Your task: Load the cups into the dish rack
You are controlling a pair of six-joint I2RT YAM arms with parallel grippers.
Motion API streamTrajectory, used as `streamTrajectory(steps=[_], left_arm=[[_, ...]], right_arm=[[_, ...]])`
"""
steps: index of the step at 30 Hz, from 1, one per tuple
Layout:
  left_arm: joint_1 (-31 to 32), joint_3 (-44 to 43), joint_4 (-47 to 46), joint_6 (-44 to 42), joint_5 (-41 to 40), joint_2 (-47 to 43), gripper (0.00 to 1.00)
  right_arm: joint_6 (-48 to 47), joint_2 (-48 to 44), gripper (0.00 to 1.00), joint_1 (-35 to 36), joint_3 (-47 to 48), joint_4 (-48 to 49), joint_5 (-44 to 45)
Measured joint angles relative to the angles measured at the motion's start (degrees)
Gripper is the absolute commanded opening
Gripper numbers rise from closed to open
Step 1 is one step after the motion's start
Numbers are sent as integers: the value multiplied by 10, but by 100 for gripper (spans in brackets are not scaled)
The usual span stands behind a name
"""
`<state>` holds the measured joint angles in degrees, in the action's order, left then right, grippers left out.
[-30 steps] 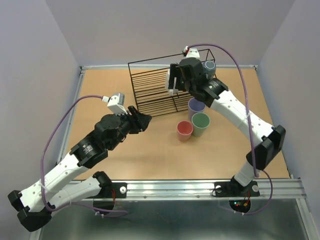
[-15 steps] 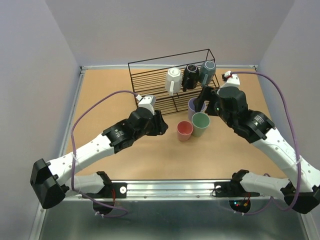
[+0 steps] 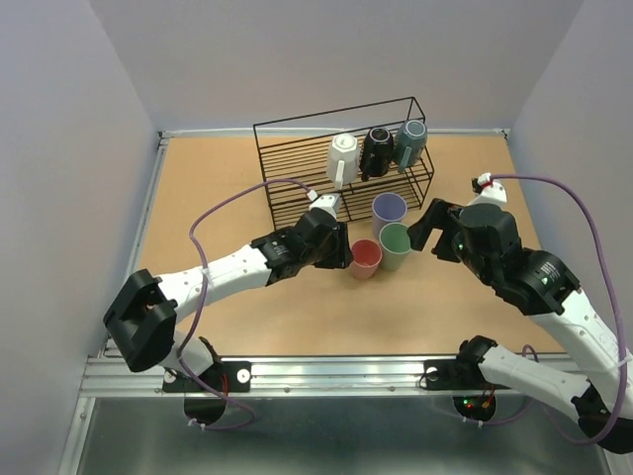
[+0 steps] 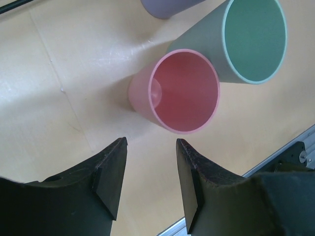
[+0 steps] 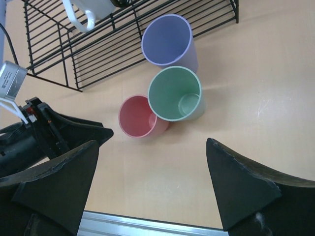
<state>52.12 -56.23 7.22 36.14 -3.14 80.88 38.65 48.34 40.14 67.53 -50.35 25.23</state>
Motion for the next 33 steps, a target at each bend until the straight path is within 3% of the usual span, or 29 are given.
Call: streamTrajectory(steps=[14, 26, 30, 33], left_arm=[[21, -78, 9, -2, -23, 119, 54], [26, -118, 54, -2, -64, 158, 28], [26, -118, 61, -8, -65, 162, 1], [26, -122, 60, -11, -64, 169, 0]], right_arm=[[19, -30, 94, 0, 0, -50, 9], [21, -24, 94, 0, 0, -58, 9], [22, -21, 94, 0, 0, -62, 9], [24, -23, 95, 0, 0, -63, 9]])
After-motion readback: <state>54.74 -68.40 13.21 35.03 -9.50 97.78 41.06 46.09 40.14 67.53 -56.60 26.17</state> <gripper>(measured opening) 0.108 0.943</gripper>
